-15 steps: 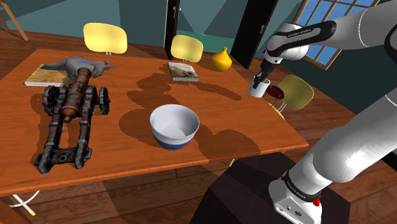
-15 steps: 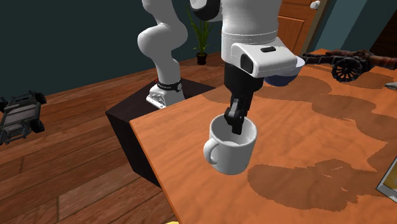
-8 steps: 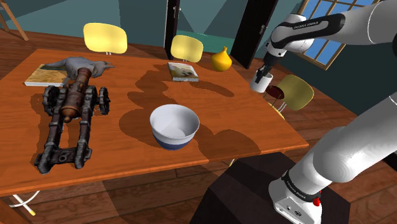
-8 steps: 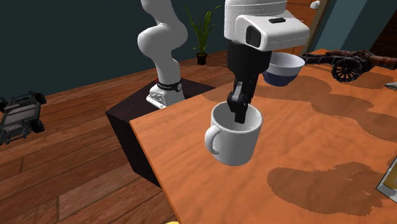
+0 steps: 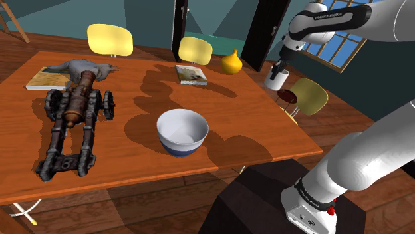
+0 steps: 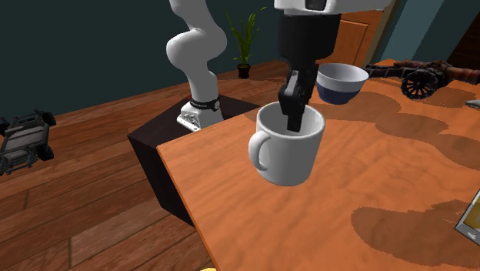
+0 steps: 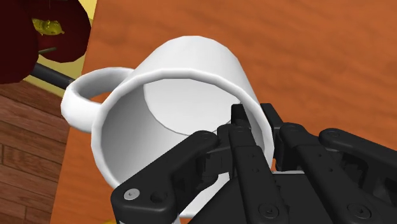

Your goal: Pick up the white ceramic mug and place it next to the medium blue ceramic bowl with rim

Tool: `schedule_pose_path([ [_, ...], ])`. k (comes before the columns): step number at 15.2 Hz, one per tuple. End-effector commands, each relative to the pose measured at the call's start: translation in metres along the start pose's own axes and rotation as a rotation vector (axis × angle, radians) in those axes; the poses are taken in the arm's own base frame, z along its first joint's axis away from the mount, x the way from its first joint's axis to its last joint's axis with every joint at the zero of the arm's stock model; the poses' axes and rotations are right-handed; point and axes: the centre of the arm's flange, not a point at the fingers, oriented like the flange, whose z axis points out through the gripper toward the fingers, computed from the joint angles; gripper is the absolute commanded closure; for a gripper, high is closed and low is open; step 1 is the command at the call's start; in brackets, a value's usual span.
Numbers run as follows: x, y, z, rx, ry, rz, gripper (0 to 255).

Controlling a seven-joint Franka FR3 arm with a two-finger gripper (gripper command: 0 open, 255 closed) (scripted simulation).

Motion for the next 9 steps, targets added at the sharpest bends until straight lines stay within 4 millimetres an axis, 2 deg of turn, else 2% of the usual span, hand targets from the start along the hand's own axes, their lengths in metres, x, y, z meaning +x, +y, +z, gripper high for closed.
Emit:
schedule_pose_path([
  [1, 0.001, 0.000, -0.011, 0.000, 0.000, 0.000, 255],
  [6, 0.002, 0.001, -0.034, 0.000, 0.000, 0.000, 255],
  [9, 0.012, -0.038, -0.033, 0.000, 0.000, 0.000, 255],
])
